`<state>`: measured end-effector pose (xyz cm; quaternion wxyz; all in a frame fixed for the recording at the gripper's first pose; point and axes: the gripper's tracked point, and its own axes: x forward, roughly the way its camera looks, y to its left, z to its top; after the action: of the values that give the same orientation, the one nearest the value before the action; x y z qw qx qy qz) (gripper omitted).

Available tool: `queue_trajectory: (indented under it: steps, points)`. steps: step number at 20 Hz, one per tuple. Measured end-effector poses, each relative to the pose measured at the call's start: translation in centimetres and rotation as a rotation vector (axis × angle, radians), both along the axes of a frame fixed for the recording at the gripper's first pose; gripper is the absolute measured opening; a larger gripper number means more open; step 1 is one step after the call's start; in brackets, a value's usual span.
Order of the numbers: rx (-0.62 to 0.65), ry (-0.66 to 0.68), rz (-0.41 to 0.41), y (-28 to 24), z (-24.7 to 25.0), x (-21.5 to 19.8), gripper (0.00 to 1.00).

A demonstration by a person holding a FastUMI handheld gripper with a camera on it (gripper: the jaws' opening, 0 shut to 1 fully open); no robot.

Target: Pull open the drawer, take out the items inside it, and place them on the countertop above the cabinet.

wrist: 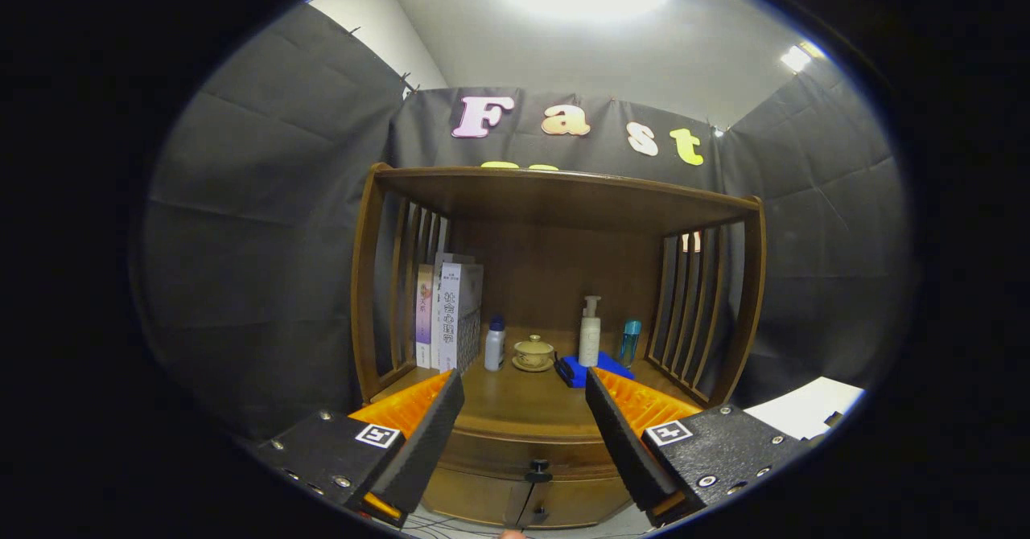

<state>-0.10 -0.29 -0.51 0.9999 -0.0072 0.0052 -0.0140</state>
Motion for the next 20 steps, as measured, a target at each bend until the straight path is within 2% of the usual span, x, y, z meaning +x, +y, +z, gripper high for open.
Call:
queue_trajectory:
  steps: [9, 20]
  points:
    - [-0.025, 0.033, -0.008, 0.2, -1.2, -0.4, 0.95]
    - [-0.126, 0.097, -0.019, 1.1, -6.9, 1.5, 0.95]
